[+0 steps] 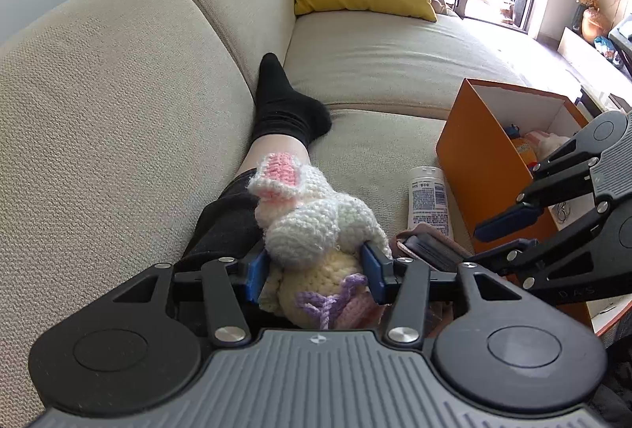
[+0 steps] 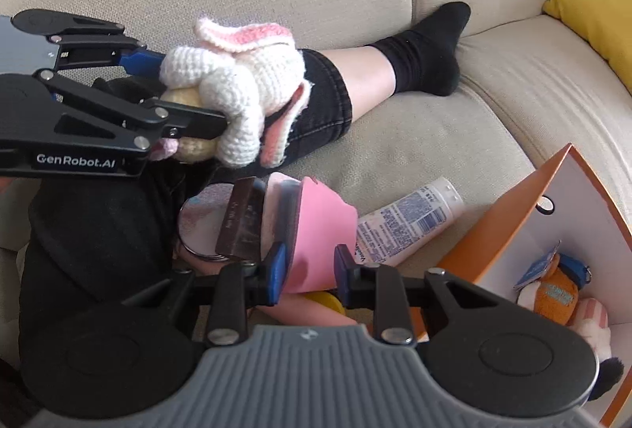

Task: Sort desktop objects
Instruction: 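Grasp the pink wallet with the right gripper while the left gripper holds the bunny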

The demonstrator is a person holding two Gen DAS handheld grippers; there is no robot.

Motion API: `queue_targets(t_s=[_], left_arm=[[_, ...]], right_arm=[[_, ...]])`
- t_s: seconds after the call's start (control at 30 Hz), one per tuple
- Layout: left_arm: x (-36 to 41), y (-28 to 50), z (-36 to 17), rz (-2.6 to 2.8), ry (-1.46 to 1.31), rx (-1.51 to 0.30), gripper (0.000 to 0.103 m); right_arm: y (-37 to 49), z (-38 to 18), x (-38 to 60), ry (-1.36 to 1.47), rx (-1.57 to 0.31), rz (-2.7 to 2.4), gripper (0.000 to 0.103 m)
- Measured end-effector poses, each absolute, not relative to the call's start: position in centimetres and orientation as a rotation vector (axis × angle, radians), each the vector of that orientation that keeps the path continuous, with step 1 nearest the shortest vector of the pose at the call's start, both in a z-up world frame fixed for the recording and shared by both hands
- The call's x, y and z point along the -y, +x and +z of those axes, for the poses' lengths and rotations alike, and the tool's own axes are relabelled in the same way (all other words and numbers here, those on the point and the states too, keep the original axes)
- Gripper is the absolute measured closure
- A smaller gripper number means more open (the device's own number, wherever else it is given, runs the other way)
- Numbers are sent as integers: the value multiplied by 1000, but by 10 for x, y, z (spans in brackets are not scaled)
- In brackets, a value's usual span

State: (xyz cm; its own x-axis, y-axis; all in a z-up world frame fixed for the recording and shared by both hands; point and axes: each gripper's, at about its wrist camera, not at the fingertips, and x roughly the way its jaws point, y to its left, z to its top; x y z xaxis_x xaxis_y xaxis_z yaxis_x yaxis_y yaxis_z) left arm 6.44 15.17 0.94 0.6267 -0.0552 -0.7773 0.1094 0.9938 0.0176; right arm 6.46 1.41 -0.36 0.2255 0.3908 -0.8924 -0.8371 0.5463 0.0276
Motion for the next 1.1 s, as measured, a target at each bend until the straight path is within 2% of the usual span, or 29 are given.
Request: queue_targets(t_s=[0.1, 0.17, 0.23, 0.27, 0.63, 0.97, 1.07, 1.1], left_arm=[[-150, 65, 9, -90, 70, -891, 46], [-147, 65, 9, -87, 75, -890, 46], [-146, 62, 9, -86, 89, -882, 46], [-145, 60, 9, -85, 94, -875, 47], [-120, 38, 3, -111, 148, -845, 50], [-99, 48, 4, -118, 177, -802, 51], [-98, 50, 5, -119, 180, -811, 51], [-98, 49, 4, -117, 183, -814, 51]], right_arm=[[68, -2, -18, -502, -1012, 900, 70], [70, -4, -22, -478, -1023, 925, 72], [70, -1, -26, -447, -1046, 951, 92], [70, -1, -27, -436, -1047, 953, 95], [74, 5, -16, -429, -1027, 895, 100], [77, 9, -7, -399, -1014, 887, 100], [75, 16, -5, -399, -994, 918, 91], [73, 18, -5, -403, -990, 933, 81]])
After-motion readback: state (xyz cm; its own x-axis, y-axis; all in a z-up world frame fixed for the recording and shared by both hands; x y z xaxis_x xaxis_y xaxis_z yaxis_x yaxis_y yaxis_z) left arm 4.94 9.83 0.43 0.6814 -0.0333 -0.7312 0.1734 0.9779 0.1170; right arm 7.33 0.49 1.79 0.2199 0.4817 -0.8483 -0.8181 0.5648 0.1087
